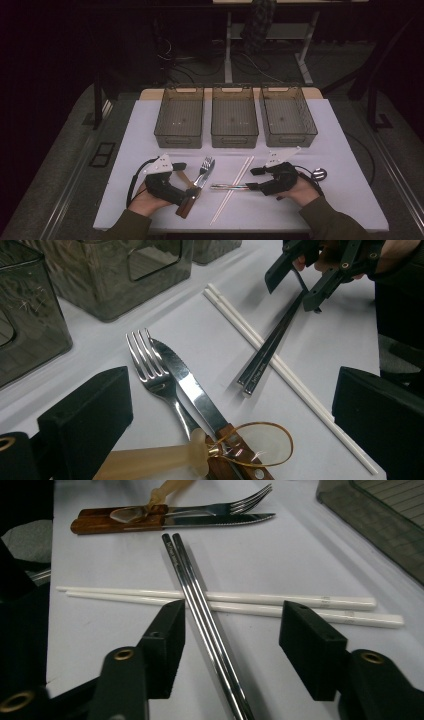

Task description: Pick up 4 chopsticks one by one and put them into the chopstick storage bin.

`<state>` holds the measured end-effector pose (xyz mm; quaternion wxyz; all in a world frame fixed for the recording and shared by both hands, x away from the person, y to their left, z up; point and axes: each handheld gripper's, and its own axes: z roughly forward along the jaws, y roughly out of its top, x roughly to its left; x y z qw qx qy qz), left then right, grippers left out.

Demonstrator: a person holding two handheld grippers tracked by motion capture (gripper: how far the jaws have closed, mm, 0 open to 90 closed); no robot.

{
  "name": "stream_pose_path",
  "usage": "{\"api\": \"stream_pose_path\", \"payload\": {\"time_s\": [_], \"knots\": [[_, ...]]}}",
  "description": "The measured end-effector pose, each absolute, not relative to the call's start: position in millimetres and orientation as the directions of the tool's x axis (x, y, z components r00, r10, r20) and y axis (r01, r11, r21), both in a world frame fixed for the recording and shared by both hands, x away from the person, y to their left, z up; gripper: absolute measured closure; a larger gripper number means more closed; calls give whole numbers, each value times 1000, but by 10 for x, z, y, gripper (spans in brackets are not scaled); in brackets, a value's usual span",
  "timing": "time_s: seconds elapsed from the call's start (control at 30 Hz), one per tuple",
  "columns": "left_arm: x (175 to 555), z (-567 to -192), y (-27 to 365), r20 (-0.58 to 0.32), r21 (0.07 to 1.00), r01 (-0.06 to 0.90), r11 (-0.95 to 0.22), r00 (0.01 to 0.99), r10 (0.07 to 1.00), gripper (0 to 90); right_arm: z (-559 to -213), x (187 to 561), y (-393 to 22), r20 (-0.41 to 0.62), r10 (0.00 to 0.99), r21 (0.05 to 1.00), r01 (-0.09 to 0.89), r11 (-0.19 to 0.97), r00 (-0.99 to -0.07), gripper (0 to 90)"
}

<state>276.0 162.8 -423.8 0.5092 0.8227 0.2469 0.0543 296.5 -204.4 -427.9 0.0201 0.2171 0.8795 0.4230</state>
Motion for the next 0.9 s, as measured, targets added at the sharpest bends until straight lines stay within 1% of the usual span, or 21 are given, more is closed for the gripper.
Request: {"api": "stream_pose_path", "payload": {"time_s": [0.07,0.1,0.13,0.27,0.5,0.9], "knots": [[2758,-4238,1628,-163,865,351,-357,871,463,12,-4288,2964,-2035,144,397,747,362,557,-907,478],[2758,-4237,1628,-162,865,351,-358,871,463,12,-4293,2964,-2030,142,392,744,359,563,-909,501],[2759,-4237,1628,-162,866,351,-358,872,463,13,-4303,2958,-2013,137,390,740,356,571,-911,545],[2760,-4238,1627,-161,865,351,-360,872,462,13,-4328,2951,-1984,121,389,728,348,591,-913,552],[2762,-4242,1623,-162,865,350,-359,873,460,13,-4382,2957,-1935,119,365,702,339,626,-923,608],[2764,-4255,1613,-165,861,355,-365,873,460,19,-4440,2960,-1894,109,345,681,323,657,-932,674]]}}
